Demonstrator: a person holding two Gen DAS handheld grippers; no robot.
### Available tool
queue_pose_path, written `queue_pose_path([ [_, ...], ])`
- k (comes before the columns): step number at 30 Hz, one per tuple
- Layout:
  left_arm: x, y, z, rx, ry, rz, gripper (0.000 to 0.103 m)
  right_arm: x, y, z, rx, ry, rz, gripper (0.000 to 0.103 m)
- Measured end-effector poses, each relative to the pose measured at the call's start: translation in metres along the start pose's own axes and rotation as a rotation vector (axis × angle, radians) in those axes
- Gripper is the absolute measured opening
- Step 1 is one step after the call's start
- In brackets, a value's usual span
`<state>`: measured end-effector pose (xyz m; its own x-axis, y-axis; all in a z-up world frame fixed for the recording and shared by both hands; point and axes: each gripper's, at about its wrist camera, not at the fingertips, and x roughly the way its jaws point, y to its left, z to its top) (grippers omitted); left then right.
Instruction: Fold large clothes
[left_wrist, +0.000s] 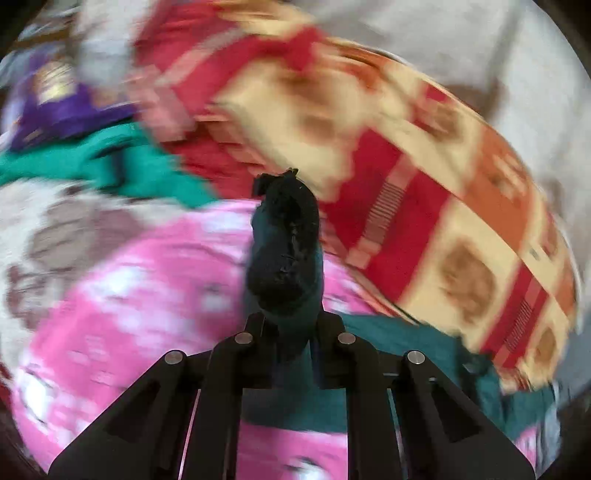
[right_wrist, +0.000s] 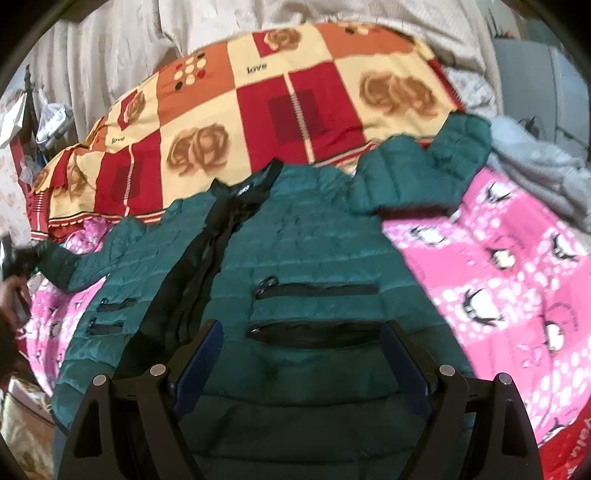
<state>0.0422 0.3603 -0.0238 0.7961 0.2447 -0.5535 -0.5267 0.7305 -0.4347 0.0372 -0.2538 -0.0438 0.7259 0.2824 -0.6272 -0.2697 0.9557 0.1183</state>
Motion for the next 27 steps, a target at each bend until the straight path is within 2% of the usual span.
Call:
queue_pose_path([
  [3, 0.004, -0.076, -0.015, 0.119, 0.025, -0.097, 0.012, -0.008, -0.001, 0.003, -0.004, -0.03, -0.068, 0.086],
  [7, 0.012, -0.167, -0.041, 0.18, 0.074, -0.23, 0.012, -0.014, -0.002, 0.007, -0.055, -0.055, -0.137, 0.086],
  [10, 0.021, -0.224, -0.064, 0.221, 0.116, -0.296, 0.012, -0.015, -0.012, 0.009, -0.086, -0.075, -0.184, 0.086],
  [15, 0.041, -0.308, -0.104, 0.299, 0.186, -0.391, 0.012, 0.0, -0.031, -0.003, -0.009, -0.008, -0.16, 0.086],
  [21, 0.076, -0.397, -0.173, 0.33, 0.322, -0.513, 0.012, 0.006, -0.027, -0.006, -0.038, 0.002, -0.136, 0.086],
  [27, 0.109, -0.452, -0.244, 0.414, 0.474, -0.573, 0.012, 0.016, -0.045, -0.008, 0.032, 0.042, -0.109, 0.086],
])
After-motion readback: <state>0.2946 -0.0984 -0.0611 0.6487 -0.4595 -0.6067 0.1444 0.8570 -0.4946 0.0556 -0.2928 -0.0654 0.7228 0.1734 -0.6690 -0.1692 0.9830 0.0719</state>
